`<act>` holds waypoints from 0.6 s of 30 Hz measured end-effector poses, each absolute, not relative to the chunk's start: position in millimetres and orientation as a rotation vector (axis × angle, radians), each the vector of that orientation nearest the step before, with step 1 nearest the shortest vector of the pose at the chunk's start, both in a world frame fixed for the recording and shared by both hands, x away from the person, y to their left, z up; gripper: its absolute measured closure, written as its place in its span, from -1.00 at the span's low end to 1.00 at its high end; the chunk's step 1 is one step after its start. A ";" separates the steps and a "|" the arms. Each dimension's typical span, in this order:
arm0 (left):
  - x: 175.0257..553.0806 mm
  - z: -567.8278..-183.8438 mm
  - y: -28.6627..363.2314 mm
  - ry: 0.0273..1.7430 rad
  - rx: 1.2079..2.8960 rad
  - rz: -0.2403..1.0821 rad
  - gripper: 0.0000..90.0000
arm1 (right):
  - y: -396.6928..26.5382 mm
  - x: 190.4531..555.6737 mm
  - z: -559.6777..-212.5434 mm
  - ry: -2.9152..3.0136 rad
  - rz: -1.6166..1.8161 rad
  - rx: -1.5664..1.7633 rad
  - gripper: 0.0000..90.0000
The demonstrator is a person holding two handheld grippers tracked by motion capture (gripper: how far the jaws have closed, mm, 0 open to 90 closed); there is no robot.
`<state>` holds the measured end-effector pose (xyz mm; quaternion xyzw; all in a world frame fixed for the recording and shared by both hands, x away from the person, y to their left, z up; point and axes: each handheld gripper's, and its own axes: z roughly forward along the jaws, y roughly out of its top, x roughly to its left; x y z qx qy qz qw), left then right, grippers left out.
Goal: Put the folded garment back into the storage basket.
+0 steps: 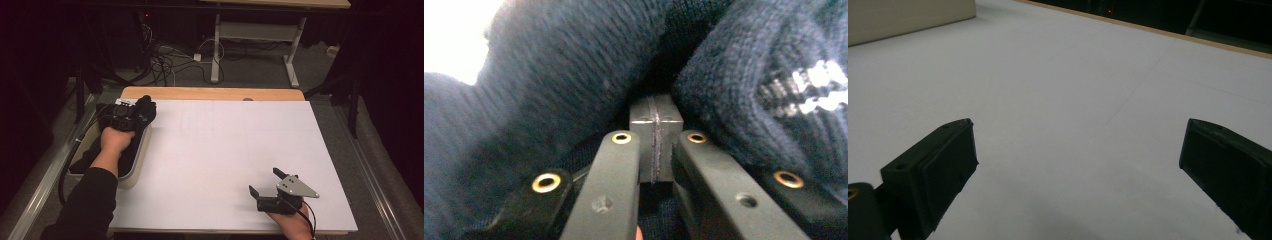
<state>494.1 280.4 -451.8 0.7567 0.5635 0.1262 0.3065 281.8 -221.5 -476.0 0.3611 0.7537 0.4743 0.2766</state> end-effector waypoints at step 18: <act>500.8 -465.4 277.8 1.521 2.112 0.280 0.93 | -220.4 282.0 -478.4 2.035 1.266 0.972 -0.94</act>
